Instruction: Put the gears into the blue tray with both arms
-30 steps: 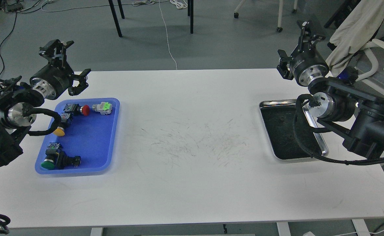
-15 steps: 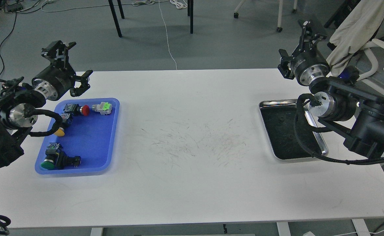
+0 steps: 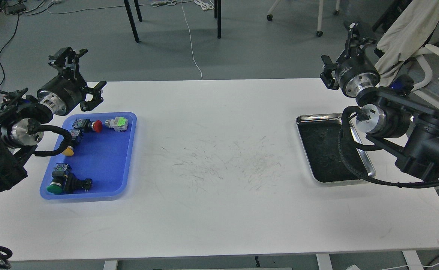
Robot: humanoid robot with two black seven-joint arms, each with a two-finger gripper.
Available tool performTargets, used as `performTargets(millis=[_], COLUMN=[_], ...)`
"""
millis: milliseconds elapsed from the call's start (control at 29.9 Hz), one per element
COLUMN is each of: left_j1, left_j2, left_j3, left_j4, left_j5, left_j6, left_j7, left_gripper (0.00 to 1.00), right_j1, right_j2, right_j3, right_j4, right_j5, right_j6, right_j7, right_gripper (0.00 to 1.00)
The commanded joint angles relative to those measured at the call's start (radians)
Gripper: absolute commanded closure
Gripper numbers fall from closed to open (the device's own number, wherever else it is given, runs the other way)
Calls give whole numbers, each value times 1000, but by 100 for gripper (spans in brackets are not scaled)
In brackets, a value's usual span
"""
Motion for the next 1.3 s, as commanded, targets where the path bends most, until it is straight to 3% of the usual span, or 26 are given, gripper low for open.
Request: performTargets(millis=[0,1271], left_j1=[0,0], left_j2=[0,0], left_j3=[0,3], left_j4=[0,6], left_j5=[0,0], left_j6=[0,1], left_j7=[0,2], left_gripper=[1,1], right_j1=[-3,-9], right_j2=[-1,-48], right_j3=[0,-11], right_j4=[0,7], right_j5=[0,0], right_j6=[1,-2], right_j7=[0,0], right_gripper=[0,0])
